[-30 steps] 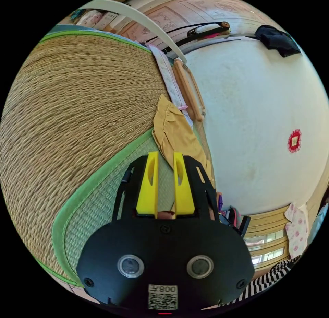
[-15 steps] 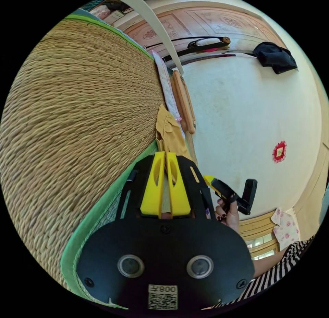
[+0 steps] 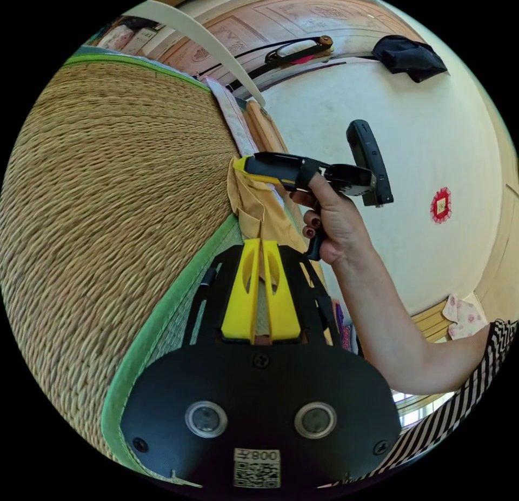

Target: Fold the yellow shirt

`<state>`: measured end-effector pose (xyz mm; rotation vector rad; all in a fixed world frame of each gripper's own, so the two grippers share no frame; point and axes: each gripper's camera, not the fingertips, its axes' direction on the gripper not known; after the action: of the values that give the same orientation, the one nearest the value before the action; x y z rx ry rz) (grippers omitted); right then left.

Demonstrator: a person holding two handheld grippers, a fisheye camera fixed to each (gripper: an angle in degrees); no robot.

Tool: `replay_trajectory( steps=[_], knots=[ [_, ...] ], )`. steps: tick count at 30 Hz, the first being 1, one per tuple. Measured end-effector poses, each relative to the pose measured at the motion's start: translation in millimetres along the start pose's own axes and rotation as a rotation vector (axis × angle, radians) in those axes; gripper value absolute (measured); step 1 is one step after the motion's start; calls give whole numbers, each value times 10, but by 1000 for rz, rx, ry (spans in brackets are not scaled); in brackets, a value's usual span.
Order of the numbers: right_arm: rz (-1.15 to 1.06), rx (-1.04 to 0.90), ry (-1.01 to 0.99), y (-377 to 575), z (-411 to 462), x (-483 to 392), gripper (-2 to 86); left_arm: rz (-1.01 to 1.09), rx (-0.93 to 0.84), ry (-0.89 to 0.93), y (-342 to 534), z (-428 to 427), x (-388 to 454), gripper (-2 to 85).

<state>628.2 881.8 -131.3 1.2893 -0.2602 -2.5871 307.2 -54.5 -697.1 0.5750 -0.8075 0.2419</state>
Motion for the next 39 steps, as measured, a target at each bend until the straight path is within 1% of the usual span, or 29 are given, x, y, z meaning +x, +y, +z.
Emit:
replay_trajectory(
  steps=[7,11,15,18,20,25,27,29,34,39],
  knots=[
    [5,-29,96,-17,-41,-146,67,56,-37,-10,34,209,327,4],
    [8,-15,138,60,-29,-125,17,86,-40,-19,32,324,551,4],
    [28,3,54,224,-57,73,4,135,-37,-10,24,491,883,4],
    [72,77,-44,500,-255,381,1,199,-40,9,14,631,1200,4],
    [108,161,-104,816,-514,691,0,244,-46,36,8,730,1423,3],
    [160,310,-180,1724,-932,1255,1,460,-92,38,101,1094,2309,3],
    [192,364,-194,2133,-1005,1436,2,498,-99,66,154,1272,2590,3],
    [267,423,-194,2691,-1048,1684,3,518,-148,86,184,1538,2869,3],
    [415,486,-231,3679,-906,2204,4,631,-255,105,343,2296,3713,3],
    [541,490,-277,4491,-492,2578,4,683,-400,81,503,2986,4182,3]
  ],
)
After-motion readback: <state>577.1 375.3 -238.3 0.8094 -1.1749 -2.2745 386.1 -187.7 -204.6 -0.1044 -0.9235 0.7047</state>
